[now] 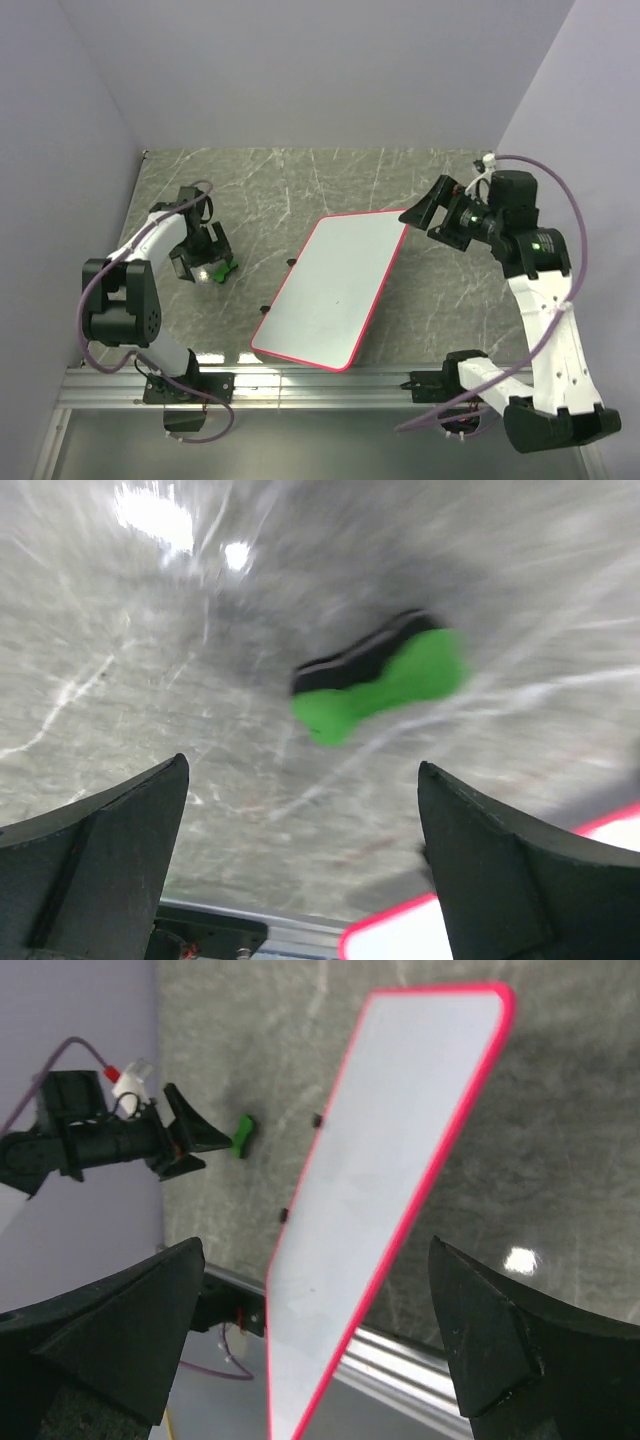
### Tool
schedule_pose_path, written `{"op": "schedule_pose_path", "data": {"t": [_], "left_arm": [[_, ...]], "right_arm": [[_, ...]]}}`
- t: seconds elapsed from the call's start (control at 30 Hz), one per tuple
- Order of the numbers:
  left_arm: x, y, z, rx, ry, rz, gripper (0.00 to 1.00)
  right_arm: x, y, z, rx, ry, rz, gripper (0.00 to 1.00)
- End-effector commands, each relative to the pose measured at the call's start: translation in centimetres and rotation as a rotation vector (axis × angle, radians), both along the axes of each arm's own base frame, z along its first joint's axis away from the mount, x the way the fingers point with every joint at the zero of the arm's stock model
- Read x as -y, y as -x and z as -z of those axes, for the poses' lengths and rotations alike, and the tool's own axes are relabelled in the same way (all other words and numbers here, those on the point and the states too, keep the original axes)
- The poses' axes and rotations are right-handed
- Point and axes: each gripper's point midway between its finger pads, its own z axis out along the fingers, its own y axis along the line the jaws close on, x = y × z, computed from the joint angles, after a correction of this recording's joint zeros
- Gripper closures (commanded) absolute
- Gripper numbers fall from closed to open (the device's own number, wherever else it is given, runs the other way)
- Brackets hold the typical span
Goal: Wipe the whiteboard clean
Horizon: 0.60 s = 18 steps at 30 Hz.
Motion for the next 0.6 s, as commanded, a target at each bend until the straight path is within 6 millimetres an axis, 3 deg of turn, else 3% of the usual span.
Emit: {"op": "schedule_pose_path", "data": {"t": [0.0, 0.1, 0.2, 0.27, 0.37, 0.47, 0.57], "left_arm": [[0.9, -3.8, -8.9, 0.282, 0.047, -0.005, 0.01], [2.6, -5.1, -15.5, 0.477, 0.113, 0.027, 0.01], [4.6, -5.1, -21.9, 0.661, 0.142, 0.061, 0.01], [6.1, -4.6, -26.0, 0.805, 0.187, 0.097, 0.01], [8.2, -4.2, -27.9, 0.82, 0.301, 0.139, 0.01], [12.6, -2.3, -26.6, 0.649, 0.44, 0.295, 0.01], [17.1, 1.8, -28.1, 0.627, 0.549, 0.487, 0.01]], "right_arm": [[-0.4, 2.0, -8.2, 0.254, -0.064, -0.013, 0.0], [-0.1, 4.1, -12.6, 0.389, -0.133, 0.031, 0.0], [-0.1, 6.0, -13.2, 0.446, -0.175, 0.035, 0.0], [-0.2, 6.9, -12.4, 0.456, -0.173, 0.025, 0.0], [-0.1, 7.8, -11.4, 0.434, -0.154, 0.012, 0.0], [-0.2, 8.6, -10.5, 0.41, -0.134, -0.011, 0.0], [-0.1, 9.4, -10.0, 0.399, -0.123, -0.019, 0.0]]}}
